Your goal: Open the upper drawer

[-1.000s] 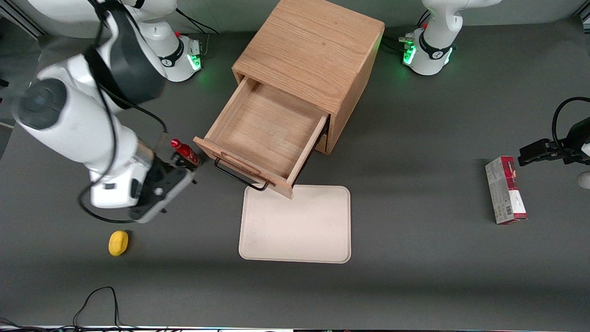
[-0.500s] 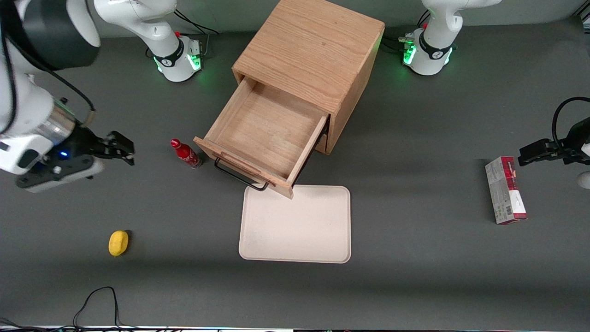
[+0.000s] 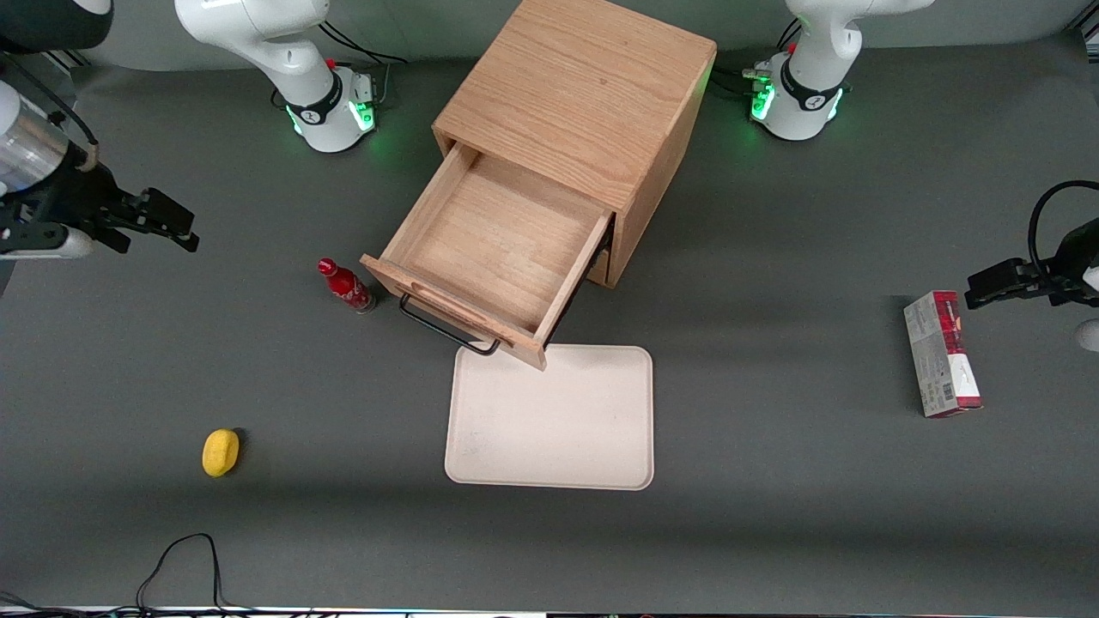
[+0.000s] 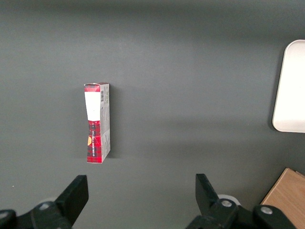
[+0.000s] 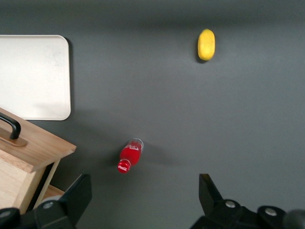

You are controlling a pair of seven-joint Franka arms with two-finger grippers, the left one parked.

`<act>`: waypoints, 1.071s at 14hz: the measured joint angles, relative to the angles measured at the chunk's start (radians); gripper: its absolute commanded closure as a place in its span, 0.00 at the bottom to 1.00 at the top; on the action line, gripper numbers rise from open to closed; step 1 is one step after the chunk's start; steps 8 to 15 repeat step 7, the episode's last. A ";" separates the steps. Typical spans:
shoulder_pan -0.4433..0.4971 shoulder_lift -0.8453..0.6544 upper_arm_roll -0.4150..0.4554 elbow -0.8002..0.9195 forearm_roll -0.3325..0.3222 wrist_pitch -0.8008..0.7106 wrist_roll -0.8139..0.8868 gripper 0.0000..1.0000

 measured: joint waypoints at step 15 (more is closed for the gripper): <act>0.011 0.002 -0.001 -0.018 0.002 -0.002 0.000 0.00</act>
